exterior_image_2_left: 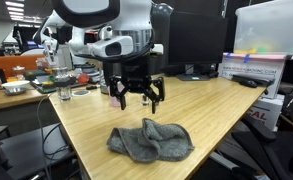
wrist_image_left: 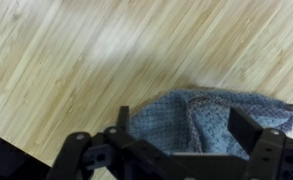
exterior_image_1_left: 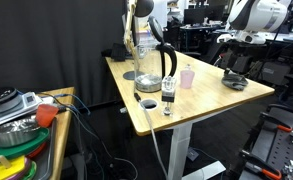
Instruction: Fold the towel
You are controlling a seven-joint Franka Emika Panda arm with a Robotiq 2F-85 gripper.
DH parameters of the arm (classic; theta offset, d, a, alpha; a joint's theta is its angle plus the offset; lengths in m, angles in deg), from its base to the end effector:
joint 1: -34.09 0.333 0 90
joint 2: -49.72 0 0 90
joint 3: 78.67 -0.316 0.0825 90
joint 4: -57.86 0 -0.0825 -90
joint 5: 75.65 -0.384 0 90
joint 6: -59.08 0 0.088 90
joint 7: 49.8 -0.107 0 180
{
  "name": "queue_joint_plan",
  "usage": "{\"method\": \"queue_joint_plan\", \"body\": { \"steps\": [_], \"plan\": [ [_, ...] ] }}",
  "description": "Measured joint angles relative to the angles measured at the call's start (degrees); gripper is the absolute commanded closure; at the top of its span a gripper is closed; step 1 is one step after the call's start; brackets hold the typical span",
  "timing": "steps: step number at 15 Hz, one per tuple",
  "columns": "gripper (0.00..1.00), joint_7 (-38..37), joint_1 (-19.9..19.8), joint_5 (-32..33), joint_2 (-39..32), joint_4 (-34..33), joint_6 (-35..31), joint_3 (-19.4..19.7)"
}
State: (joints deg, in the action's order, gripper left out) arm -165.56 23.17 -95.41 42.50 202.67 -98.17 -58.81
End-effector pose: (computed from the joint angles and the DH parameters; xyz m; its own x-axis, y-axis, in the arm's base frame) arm 0.3960 -0.2548 0.2402 -0.9511 -0.2723 -0.1458 -0.2717 0.9621 -0.0249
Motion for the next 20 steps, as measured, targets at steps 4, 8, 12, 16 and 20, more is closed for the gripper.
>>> {"method": "queue_joint_plan", "body": {
  "steps": [4, 8, 12, 16, 20],
  "plan": [
    [0.00, -4.2, 0.0, 0.0, -2.0, -1.7, 0.4, -0.3],
    [0.00, -8.1, 0.0, 0.0, -3.5, -3.2, 2.7, -0.3],
    [0.00, -10.5, 0.0, 0.0, -3.9, -3.9, 4.5, -0.3],
    [0.00, -11.2, 0.0, 0.0, -4.0, -4.5, 5.3, -0.3],
    [0.00, -11.2, 0.0, 0.0, -4.0, -4.5, 5.4, -0.3]
  ]
}}
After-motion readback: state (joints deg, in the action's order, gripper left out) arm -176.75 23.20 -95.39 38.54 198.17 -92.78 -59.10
